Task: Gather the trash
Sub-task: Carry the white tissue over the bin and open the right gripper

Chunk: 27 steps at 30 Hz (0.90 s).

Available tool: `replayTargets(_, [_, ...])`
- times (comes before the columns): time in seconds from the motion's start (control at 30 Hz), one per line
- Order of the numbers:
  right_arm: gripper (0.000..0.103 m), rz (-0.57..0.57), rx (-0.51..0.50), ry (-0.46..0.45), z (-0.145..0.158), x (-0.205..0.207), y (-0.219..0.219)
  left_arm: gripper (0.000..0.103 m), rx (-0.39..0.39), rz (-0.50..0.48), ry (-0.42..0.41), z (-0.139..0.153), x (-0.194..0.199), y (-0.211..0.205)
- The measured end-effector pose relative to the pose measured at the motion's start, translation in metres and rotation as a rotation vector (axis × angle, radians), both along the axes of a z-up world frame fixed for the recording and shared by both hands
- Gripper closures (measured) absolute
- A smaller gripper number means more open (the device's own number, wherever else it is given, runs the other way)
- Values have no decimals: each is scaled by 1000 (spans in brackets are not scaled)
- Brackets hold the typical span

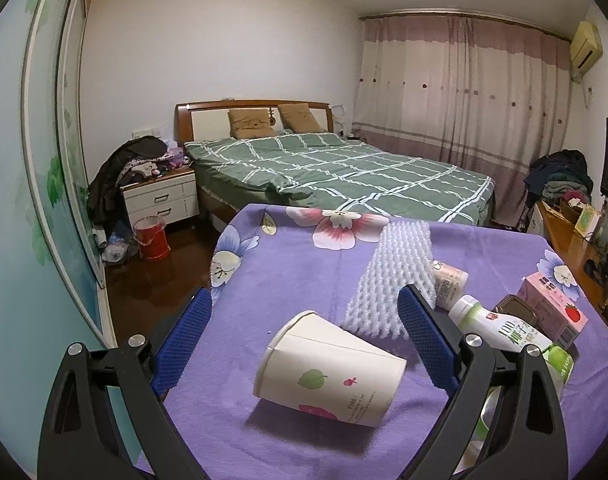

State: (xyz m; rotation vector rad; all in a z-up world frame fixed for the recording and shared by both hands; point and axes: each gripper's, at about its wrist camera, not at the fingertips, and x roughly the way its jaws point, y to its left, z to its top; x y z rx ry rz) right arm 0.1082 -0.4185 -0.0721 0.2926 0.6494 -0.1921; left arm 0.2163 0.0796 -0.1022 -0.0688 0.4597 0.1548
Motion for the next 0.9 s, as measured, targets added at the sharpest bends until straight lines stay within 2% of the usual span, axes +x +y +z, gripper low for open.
replayTargets(0.23, [91, -171, -27, 99, -45, 6, -46, 10, 11, -34, -21, 3, -5, -6])
replayTargets(0.4, [91, -213, -36, 137, -65, 19, -56, 10, -3, -53, -18, 2, -5, -6])
replayTargets(0.5, [91, -179, -20, 109, -62, 27, -43, 10, -10, -71, -18, 3, -5, -8])
replayTargets(0.73, [90, -26, -57, 51, -61, 66, 32, 10, 0, -140, -36, 4, -8, -21])
replayTargets(0.9, [90, 55, -122, 70, -70, 87, 69, 10, 4, -228, -57, 8, -16, -35])
